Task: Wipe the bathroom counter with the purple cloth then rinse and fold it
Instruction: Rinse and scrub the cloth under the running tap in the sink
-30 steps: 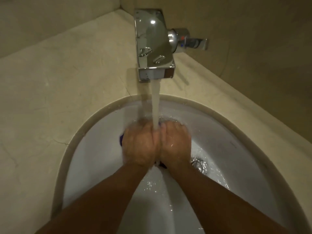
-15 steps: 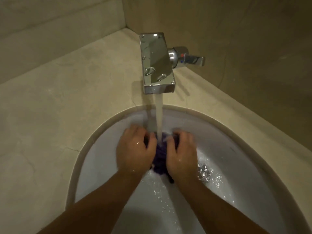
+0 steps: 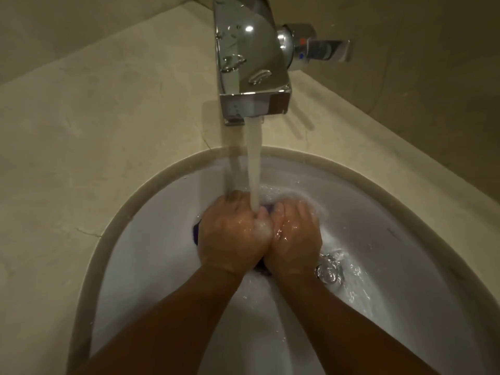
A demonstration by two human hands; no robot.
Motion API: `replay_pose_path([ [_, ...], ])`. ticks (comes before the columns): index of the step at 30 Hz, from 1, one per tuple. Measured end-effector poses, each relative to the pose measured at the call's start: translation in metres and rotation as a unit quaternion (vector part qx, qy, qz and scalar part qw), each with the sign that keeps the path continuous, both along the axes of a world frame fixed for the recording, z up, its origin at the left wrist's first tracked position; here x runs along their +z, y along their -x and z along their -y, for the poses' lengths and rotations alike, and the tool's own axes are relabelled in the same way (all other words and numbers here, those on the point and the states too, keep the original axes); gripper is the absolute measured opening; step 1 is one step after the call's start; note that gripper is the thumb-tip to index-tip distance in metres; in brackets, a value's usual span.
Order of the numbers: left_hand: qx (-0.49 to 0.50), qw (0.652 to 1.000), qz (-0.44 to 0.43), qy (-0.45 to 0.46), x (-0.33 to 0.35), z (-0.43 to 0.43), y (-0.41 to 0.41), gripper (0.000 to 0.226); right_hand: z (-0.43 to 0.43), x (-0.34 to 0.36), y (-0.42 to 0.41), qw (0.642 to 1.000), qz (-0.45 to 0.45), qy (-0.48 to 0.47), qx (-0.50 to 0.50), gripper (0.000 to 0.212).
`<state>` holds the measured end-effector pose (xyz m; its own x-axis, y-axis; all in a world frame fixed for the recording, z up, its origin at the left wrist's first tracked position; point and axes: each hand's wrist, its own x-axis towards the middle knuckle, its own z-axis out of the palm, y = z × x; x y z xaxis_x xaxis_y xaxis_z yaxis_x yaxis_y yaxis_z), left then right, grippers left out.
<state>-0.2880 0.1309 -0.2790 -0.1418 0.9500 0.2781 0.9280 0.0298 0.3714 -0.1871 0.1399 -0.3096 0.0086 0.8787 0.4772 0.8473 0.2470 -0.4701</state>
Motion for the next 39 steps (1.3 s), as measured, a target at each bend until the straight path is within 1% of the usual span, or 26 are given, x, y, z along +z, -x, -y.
replay_pose_path([
  [2,0.005,0.999,0.048,0.003,-0.001,-0.002,-0.001,0.042,-0.003,0.001,0.002,1.0,-0.016,0.013,-0.013,0.024],
  [5,0.001,0.996,0.084,-0.031,-0.001,-0.005,-0.002,0.045,-0.005,0.004,0.004,0.996,0.002,0.083,-0.018,0.033],
  [6,-0.003,0.996,0.085,-0.027,0.001,-0.008,-0.002,0.046,-0.005,0.006,0.004,0.994,0.0,0.104,-0.02,0.034],
  [7,-0.011,0.998,0.065,-0.012,0.002,-0.011,-0.003,0.046,-0.004,0.008,0.003,0.992,-0.004,0.121,-0.018,0.031],
  [9,-0.017,0.999,0.015,0.047,0.008,-0.014,-0.002,0.042,-0.003,0.006,-0.001,0.989,0.023,0.144,0.005,0.012],
  [10,-0.019,0.998,0.007,0.068,0.009,-0.013,-0.001,0.042,-0.003,0.005,-0.002,0.986,0.035,0.161,0.022,0.006],
  [11,-0.029,0.997,0.006,0.076,0.013,-0.011,0.001,0.043,-0.003,0.008,-0.003,0.983,0.021,0.179,0.041,0.008],
  [12,-0.047,0.996,-0.001,0.076,0.018,-0.009,0.003,0.043,-0.004,0.013,-0.004,0.981,-0.008,0.186,0.058,0.015],
  [14,-0.085,0.994,-0.05,0.051,0.034,-0.003,0.011,0.038,-0.003,0.031,-0.006,0.986,-0.073,0.124,0.083,0.031],
  [15,-0.096,0.993,-0.068,0.023,0.041,-0.001,0.017,0.033,-0.002,0.042,-0.007,0.986,-0.103,0.089,0.093,0.034],
  [17,-0.105,0.99,-0.086,-0.041,0.056,0.0,0.032,0.028,0.001,0.061,-0.013,0.981,-0.149,0.051,0.116,0.033],
  [19,-0.089,0.99,-0.071,-0.078,0.066,0.002,0.042,0.035,-0.001,0.071,-0.019,0.98,-0.157,0.048,0.113,0.036],
  [21,-0.079,0.993,-0.05,-0.075,0.063,0.006,0.044,0.039,-0.003,0.07,-0.023,0.98,-0.17,0.057,0.08,0.038],
  [22,-0.075,0.995,-0.037,-0.059,0.056,0.008,0.043,0.041,-0.001,0.065,-0.023,0.98,-0.174,0.066,0.071,0.037],
  [24,-0.067,0.998,-0.002,-0.013,0.039,0.013,0.035,0.044,0.006,0.048,-0.021,0.978,-0.159,0.115,0.073,0.038],
  [26,-0.081,0.996,0.018,0.015,0.018,0.016,0.028,0.045,0.013,0.027,-0.018,0.978,-0.104,0.167,0.075,0.043],
  [28,-0.106,0.994,0.014,0.018,-0.002,0.019,0.023,0.044,0.016,0.012,-0.014,0.981,0.005,0.181,0.069,0.045],
  [29,-0.102,0.995,0.007,0.014,-0.009,0.02,0.02,0.044,0.015,0.011,-0.011,0.978,0.063,0.19,0.062,0.043],
  [30,-0.084,0.996,-0.008,0.014,-0.011,0.018,0.018,0.044,0.011,0.014,-0.008,0.974,0.102,0.199,0.047,0.04],
  [31,-0.061,0.997,-0.029,0.027,-0.012,0.016,0.014,0.045,0.008,0.014,-0.007,0.972,0.113,0.204,0.028,0.036],
  [33,-0.019,0.995,-0.066,0.077,-0.007,0.009,0.007,0.049,0.002,0.013,-0.006,0.977,0.073,0.198,0.003,0.037],
  [35,0.013,0.994,-0.059,0.087,-0.005,0.004,0.004,0.048,0.001,0.008,-0.006,0.983,0.052,0.175,0.002,0.038],
  [37,0.033,0.996,-0.043,0.075,-0.004,0.002,0.001,0.047,-0.002,0.001,-0.007,0.985,0.064,0.16,-0.004,0.031],
  [39,0.045,0.996,-0.023,0.074,-0.003,0.001,-0.002,0.05,-0.005,0.001,-0.007,0.981,0.087,0.171,-0.012,0.024],
])
